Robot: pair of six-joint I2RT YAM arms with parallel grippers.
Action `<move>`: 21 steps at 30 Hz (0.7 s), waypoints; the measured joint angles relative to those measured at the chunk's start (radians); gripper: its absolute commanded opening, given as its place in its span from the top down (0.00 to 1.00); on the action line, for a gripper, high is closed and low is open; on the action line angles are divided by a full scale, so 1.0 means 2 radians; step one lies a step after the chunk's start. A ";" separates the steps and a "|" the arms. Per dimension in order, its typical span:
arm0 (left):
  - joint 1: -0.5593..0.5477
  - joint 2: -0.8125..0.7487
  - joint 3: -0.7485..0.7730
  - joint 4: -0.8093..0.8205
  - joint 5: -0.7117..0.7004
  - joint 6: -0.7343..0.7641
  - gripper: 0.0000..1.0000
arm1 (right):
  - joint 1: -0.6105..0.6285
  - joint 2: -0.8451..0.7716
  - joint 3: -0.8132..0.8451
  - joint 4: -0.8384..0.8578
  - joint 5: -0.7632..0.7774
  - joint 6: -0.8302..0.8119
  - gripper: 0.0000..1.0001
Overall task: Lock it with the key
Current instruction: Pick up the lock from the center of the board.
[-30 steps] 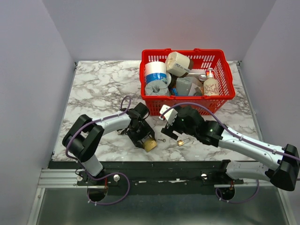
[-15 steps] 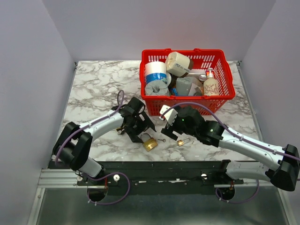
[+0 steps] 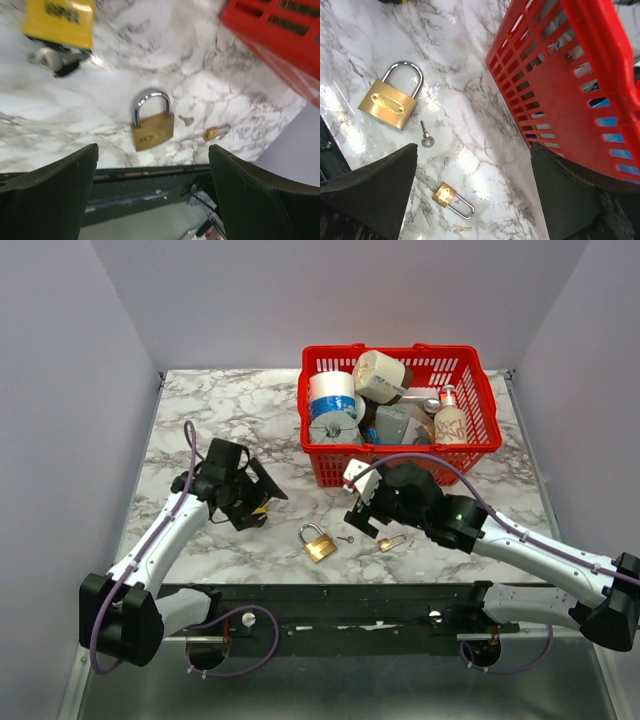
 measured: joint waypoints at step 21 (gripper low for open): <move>0.096 0.099 0.113 -0.058 -0.105 0.263 0.11 | -0.023 -0.018 0.142 -0.031 -0.022 0.007 0.00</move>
